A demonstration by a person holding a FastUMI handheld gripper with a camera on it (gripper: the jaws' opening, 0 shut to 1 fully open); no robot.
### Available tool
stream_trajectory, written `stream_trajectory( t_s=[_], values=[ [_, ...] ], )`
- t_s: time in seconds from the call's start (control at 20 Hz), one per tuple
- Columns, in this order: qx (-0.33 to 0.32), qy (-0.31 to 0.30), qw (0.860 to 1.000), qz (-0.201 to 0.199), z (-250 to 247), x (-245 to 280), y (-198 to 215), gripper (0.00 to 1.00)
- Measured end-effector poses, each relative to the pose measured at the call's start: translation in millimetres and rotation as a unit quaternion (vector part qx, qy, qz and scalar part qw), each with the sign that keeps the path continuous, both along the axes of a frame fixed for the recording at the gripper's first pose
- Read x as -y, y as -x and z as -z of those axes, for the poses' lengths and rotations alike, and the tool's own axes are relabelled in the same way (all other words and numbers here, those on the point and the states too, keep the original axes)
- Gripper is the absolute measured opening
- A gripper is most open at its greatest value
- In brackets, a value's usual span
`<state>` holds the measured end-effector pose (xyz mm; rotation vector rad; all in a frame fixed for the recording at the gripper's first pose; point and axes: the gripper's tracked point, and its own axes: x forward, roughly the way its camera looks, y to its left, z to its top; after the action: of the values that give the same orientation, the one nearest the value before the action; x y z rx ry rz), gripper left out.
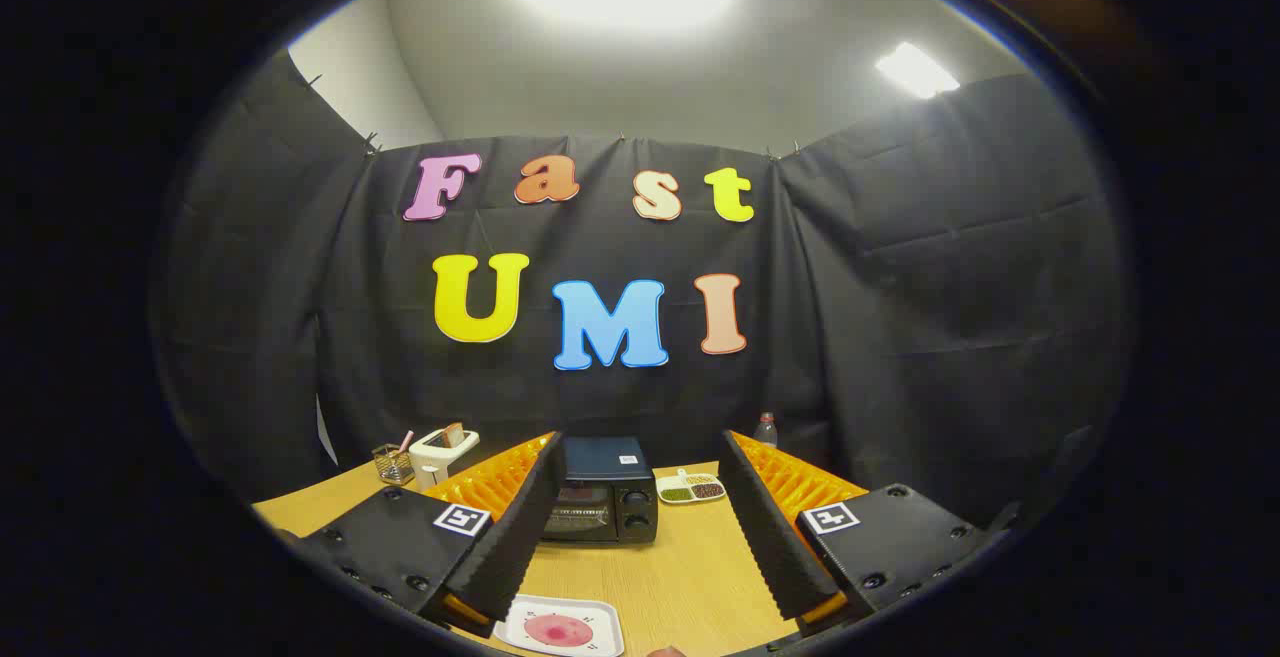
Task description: Open the toaster oven, put the food inside, and close the toaster oven door.
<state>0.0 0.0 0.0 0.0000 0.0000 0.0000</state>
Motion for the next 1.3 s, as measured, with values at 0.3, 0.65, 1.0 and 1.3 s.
stream_trajectory(
  t_s=[0.3, 0.65, 1.0, 1.3],
  values=[
    [-0.005, -0.010, 1.000, 0.003, 2.6, -3.8, -0.3, 0.98],
    [-0.003, -0.013, 1.000, -0.002, 1.9, -25.6, -19.9, 0.97],
    [-0.010, -0.017, 0.999, -0.033, 11.3, -75.5, -66.3, 0.97],
    [-0.024, -0.021, 0.998, -0.061, 27.7, -115.5, -117.6, 0.97]
  ],
)
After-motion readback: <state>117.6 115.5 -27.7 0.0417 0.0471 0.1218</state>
